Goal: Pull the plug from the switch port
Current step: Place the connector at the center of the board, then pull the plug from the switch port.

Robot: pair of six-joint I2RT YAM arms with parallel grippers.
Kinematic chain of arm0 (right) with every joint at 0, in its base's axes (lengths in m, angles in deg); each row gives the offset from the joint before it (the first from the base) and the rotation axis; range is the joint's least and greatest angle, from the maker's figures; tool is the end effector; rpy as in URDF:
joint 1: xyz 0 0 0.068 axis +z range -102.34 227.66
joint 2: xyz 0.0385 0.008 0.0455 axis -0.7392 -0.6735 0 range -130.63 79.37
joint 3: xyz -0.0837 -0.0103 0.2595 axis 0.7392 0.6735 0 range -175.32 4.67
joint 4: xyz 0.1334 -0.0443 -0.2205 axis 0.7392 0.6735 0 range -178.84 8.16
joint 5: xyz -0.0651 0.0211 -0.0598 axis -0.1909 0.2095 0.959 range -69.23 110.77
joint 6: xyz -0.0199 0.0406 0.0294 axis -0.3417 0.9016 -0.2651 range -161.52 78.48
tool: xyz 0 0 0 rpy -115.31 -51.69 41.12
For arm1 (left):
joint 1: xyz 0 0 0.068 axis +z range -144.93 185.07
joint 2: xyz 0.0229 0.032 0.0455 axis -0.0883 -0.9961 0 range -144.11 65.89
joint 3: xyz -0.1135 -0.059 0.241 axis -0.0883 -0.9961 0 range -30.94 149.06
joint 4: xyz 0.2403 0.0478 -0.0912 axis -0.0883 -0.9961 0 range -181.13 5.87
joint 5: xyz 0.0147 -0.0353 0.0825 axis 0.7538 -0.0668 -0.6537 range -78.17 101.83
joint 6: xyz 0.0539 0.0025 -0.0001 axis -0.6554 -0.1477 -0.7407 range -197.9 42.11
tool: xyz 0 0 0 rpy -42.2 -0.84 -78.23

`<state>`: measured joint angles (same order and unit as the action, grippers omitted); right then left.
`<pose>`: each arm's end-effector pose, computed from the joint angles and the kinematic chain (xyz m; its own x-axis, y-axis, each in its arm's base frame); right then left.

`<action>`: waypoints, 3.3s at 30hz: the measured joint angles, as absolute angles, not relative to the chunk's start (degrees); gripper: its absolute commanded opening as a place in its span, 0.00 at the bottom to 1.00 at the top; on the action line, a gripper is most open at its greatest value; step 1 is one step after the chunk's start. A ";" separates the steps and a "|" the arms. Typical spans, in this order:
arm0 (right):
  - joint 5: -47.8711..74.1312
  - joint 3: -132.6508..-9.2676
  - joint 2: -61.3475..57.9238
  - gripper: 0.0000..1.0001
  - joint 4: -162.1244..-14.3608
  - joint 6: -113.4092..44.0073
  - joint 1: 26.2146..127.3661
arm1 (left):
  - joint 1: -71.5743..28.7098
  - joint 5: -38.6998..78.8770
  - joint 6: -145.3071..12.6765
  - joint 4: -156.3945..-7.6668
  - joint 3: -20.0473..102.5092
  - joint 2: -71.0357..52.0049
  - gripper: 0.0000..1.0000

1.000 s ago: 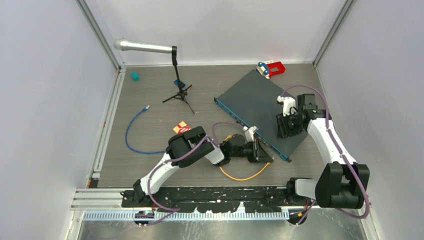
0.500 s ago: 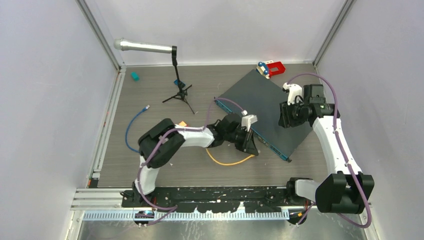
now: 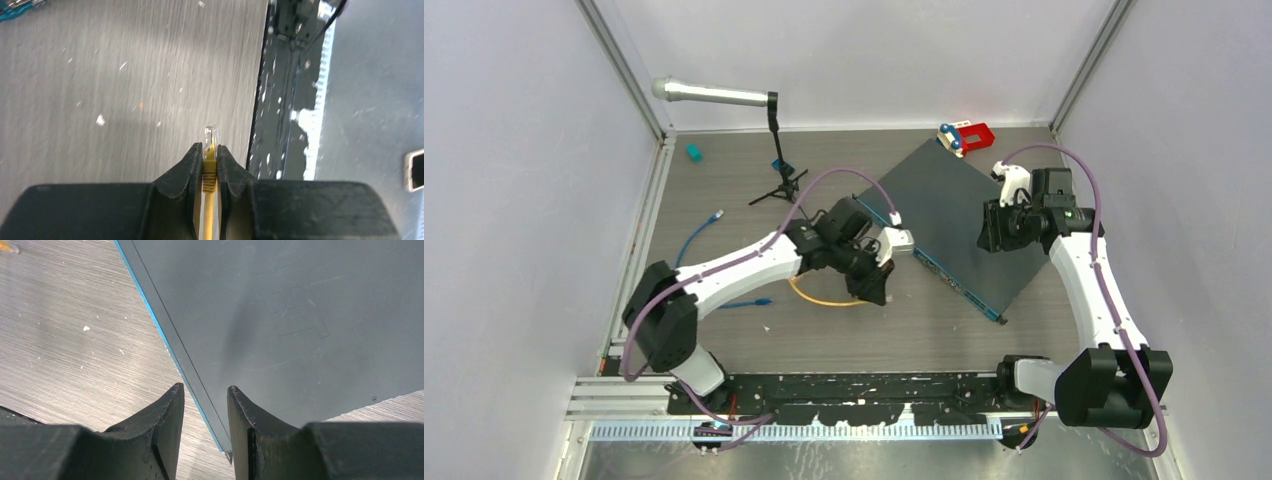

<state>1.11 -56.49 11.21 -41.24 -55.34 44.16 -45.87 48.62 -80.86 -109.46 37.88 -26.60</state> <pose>0.2348 -0.0025 0.3007 -0.7572 -0.1790 -0.6282 -0.3274 0.9362 0.1278 0.2022 -0.2830 0.2564 -0.4301 0.5955 -0.6785 0.8928 0.1691 -0.4176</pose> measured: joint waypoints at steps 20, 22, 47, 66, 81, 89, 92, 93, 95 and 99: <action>-0.44 -55.18 11.25 0.43 -42.51 -54.42 44.16 | -26.44 39.79 -114.04 -138.33 39.82 -4.52 0.00; -0.59 -55.01 11.25 0.43 -42.49 -54.42 44.16 | -24.21 39.27 -115.72 -137.48 36.35 -3.60 0.01; -1.86 -54.63 9.20 0.44 -42.27 -54.44 44.22 | 0.49 45.87 -130.58 -135.71 25.07 -25.48 0.66; 4.26 -55.84 8.06 0.50 -44.63 -55.54 59.65 | -14.68 41.15 -109.64 -124.56 23.19 -5.57 0.98; 10.40 -51.55 14.12 0.53 -50.49 -54.64 59.70 | -36.76 27.23 -91.98 -96.56 31.23 -32.10 0.98; 11.38 -51.29 15.78 0.52 -51.93 -54.44 58.30 | -39.58 22.88 -82.98 -82.51 36.98 -46.62 0.83; 11.51 -51.27 15.75 0.52 -51.98 -54.40 58.03 | -39.53 21.83 -79.89 -77.09 37.22 -48.48 0.75; 11.49 -51.27 15.73 0.52 -51.98 -54.38 58.03 | -39.53 21.37 -79.06 -75.21 37.24 -49.11 0.72; 11.49 -51.25 15.60 0.52 -51.98 -54.40 58.03 | -39.53 20.78 -77.95 -72.15 37.27 -50.16 0.69; 11.47 -51.25 15.03 0.52 -51.95 -54.40 58.03 | -39.60 20.60 -76.73 -68.69 37.27 -51.27 0.59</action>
